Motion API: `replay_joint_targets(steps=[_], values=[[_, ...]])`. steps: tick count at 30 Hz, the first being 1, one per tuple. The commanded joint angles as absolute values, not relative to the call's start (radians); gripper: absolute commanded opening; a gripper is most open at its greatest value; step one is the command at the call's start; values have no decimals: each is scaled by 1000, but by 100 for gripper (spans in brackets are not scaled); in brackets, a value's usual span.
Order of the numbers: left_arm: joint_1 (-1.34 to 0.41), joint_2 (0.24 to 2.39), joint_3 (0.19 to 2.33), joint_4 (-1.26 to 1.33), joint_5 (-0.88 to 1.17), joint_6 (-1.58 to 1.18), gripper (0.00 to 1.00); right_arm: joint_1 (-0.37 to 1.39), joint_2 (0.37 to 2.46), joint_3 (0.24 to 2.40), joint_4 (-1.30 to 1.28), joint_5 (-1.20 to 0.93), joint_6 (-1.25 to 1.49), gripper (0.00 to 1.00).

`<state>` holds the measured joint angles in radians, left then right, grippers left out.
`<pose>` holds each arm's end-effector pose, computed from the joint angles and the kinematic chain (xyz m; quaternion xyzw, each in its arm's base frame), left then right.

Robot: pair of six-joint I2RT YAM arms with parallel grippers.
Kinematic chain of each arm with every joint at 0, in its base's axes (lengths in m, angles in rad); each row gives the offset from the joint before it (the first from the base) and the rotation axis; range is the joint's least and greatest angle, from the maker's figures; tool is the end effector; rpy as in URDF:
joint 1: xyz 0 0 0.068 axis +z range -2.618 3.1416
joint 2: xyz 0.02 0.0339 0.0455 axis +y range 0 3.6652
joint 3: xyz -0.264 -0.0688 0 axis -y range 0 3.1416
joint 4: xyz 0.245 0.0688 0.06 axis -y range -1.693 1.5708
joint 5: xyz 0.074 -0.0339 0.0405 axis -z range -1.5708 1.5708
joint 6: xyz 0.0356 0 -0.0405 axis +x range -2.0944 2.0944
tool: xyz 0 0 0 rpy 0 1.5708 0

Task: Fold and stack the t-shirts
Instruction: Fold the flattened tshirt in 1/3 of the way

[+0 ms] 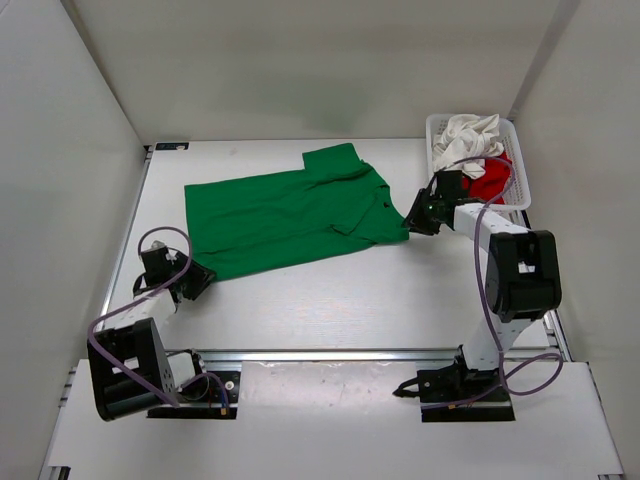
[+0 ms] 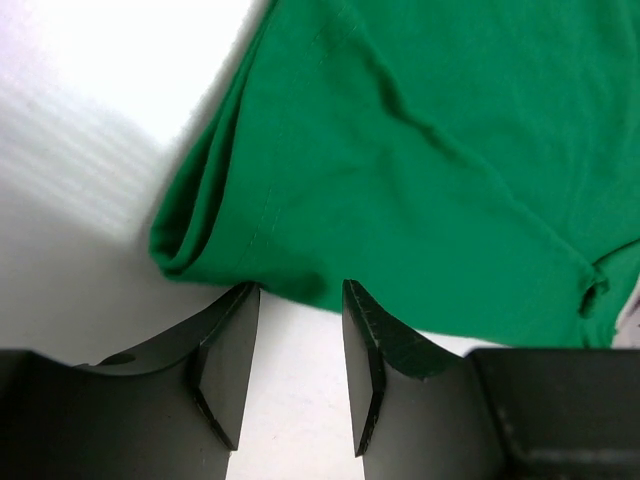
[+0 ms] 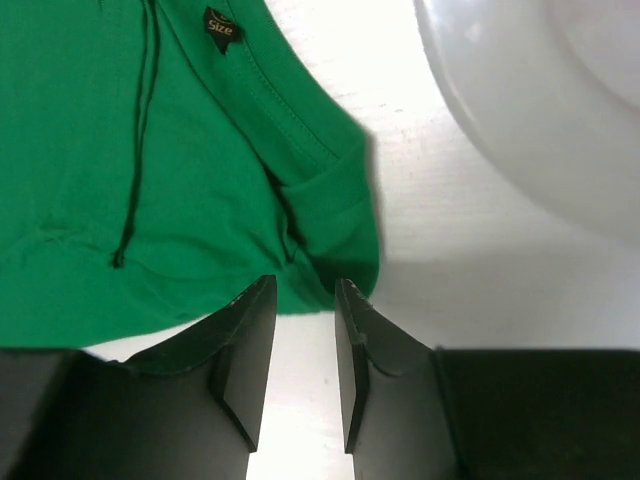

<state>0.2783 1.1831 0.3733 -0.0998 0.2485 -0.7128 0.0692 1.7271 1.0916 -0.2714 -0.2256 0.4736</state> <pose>0.1940 0.0463 0.1362 -0.4109 0.8448 -0.1839 0.2893 0.3594 0.0329 0.1915 0.1527 0.9276 0.1893 0.2834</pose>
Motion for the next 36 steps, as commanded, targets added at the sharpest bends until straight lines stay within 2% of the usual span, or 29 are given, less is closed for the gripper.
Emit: replay_joint_targets(steps=[1,5,8,12,13,14,18,24,25,26,28,30,36], values=[[281,1226,374,-46,259,-741,50,68,1782,1146,-221,-253,446,28],[288,1250,385,-34,244,-746,49,81,1792,1147,-213,-259,451,28],[290,1272,382,-14,238,-759,42,84,1812,1157,-218,-270,452,26],[295,1302,388,23,253,-770,21,84,1839,1184,-227,-284,463,2],[293,1310,391,25,244,-775,16,89,1844,1190,-226,-276,462,0],[290,1315,394,29,239,-775,15,89,1847,1190,-224,-269,469,0],[299,1347,413,34,236,-776,1,90,1861,1250,-236,-253,471,0],[334,1368,436,28,242,-761,0,84,1904,1342,-261,-233,471,0],[331,1370,433,28,242,-759,0,78,1917,1359,-270,-241,471,1],[330,1365,434,23,236,-749,0,74,1936,1367,-281,-236,468,11],[333,1367,436,14,229,-755,0,75,1928,1365,-311,-212,462,21],[333,1362,436,17,232,-752,0,68,1893,1316,-292,-212,477,26],[330,1361,423,23,242,-756,0,101,1711,1123,-224,-138,491,29]])
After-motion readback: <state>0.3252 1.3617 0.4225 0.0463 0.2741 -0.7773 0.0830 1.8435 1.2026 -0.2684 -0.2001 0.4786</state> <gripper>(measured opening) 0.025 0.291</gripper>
